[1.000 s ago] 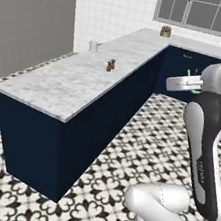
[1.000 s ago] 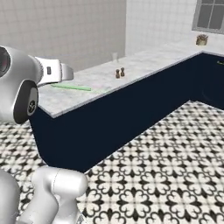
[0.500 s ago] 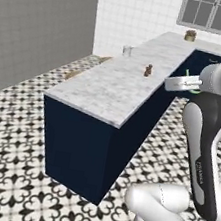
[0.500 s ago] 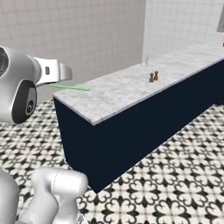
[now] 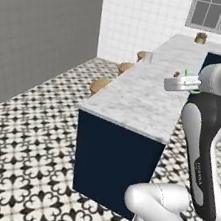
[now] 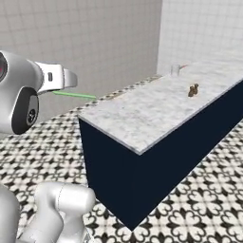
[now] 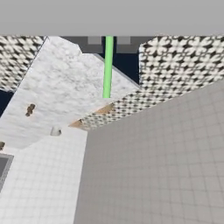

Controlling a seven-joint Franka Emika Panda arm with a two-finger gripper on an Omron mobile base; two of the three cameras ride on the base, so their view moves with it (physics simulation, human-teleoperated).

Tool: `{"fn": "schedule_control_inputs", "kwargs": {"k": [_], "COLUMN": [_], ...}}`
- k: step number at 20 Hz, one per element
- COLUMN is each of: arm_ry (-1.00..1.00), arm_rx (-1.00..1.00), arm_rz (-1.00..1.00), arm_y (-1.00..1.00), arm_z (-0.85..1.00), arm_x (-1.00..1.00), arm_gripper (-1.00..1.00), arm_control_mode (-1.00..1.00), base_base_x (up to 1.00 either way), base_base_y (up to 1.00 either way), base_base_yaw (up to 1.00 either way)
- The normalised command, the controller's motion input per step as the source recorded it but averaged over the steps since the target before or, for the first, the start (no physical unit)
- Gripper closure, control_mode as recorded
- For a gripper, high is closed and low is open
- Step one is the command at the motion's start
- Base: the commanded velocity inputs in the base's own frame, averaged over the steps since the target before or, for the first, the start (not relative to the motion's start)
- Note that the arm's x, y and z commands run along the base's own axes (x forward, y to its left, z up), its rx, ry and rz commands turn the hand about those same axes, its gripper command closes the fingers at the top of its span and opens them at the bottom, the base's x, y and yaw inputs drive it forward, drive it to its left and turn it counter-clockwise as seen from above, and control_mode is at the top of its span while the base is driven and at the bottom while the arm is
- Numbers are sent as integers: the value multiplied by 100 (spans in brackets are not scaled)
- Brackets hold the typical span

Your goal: Take a straw from the drawer in front and place it inside the glass cup on the dining counter.

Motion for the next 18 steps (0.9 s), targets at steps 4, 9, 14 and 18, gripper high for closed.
{"fn": "schedule_control_inputs", "kwargs": {"k": [4, 9, 14, 18], "arm_ry": [0, 0, 0, 0], "arm_rx": [0, 0, 0, 0], "arm_rz": [0, 0, 0, 0], "arm_y": [0, 0, 0, 0], "arm_z": [0, 0, 0, 0], "arm_x": [0, 0, 0, 0], "arm_gripper": [100, 100, 100, 100], "arm_control_mode": [100, 100, 100, 100], "base_base_x": [42, 48, 50, 52], "base_base_y": [100, 100, 100, 100], "base_base_yaw": [-18, -24, -26, -34]}}
